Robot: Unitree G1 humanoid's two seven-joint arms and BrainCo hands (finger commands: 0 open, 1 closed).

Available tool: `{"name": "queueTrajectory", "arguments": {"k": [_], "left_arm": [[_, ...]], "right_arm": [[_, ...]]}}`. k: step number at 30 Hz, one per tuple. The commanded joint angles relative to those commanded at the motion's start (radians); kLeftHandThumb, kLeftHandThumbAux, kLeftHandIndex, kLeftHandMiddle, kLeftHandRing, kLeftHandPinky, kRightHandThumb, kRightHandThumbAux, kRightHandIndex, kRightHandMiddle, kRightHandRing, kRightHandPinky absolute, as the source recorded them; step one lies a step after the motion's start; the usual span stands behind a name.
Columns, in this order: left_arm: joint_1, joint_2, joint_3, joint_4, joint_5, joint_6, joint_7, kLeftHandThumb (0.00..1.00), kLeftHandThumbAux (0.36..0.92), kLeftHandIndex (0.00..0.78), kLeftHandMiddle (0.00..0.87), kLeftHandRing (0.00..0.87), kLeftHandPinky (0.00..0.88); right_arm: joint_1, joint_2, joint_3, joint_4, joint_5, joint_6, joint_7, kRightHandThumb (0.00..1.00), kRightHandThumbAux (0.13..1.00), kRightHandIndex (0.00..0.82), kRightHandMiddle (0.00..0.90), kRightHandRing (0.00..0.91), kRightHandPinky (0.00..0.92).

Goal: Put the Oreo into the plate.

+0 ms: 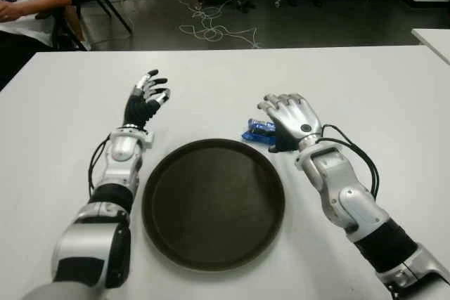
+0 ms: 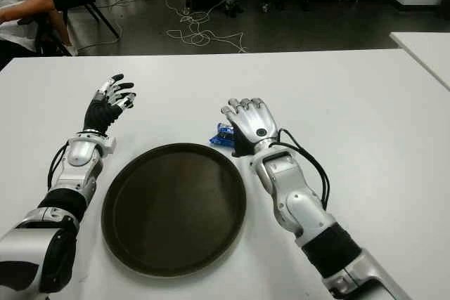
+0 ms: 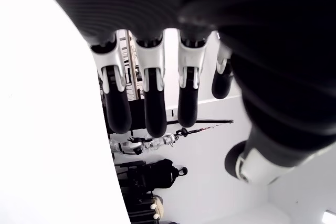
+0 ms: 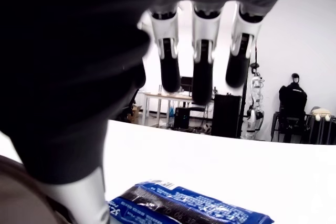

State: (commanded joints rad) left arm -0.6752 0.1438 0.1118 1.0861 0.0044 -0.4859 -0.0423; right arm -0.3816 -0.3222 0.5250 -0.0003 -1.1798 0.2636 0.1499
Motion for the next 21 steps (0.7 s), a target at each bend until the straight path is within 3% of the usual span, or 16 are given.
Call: {"name": "queueTrajectory", "arguments": {"k": [4, 11, 16, 21], "left_arm": [[-0.001, -0.001, 0.002, 0.000, -0.003, 0.005, -0.002, 0.451, 0.676, 0.131, 0.237, 0.256, 0.290], [-0.004, 0.000, 0.001, 0.002, 0.000, 0.018, 0.007, 0.419, 0.679, 0.127, 0.234, 0.251, 0.283], [-0.005, 0.004, -0.004, 0.003, 0.010, 0.024, 0.016, 0.409, 0.680, 0.122, 0.231, 0.250, 0.282], [-0.004, 0.004, -0.007, 0.000, 0.015, 0.021, 0.018, 0.410, 0.679, 0.120, 0.233, 0.253, 0.288]], "right_arm": [[-0.023, 0.007, -0.018, 0.032, 0.026, -0.005, 0.005, 0.000, 0.855, 0.238, 0.241, 0.240, 0.230], [-0.041, 0.051, -0.062, 0.060, 0.119, -0.001, 0.019, 0.000, 0.840, 0.213, 0.222, 0.225, 0.225], [-0.081, 0.082, -0.081, 0.140, 0.169, 0.012, 0.015, 0.000, 0.832, 0.138, 0.154, 0.162, 0.163], [-0.093, 0.106, -0.087, 0.220, 0.208, 0.018, -0.005, 0.000, 0.838, 0.061, 0.072, 0.076, 0.070]]}}
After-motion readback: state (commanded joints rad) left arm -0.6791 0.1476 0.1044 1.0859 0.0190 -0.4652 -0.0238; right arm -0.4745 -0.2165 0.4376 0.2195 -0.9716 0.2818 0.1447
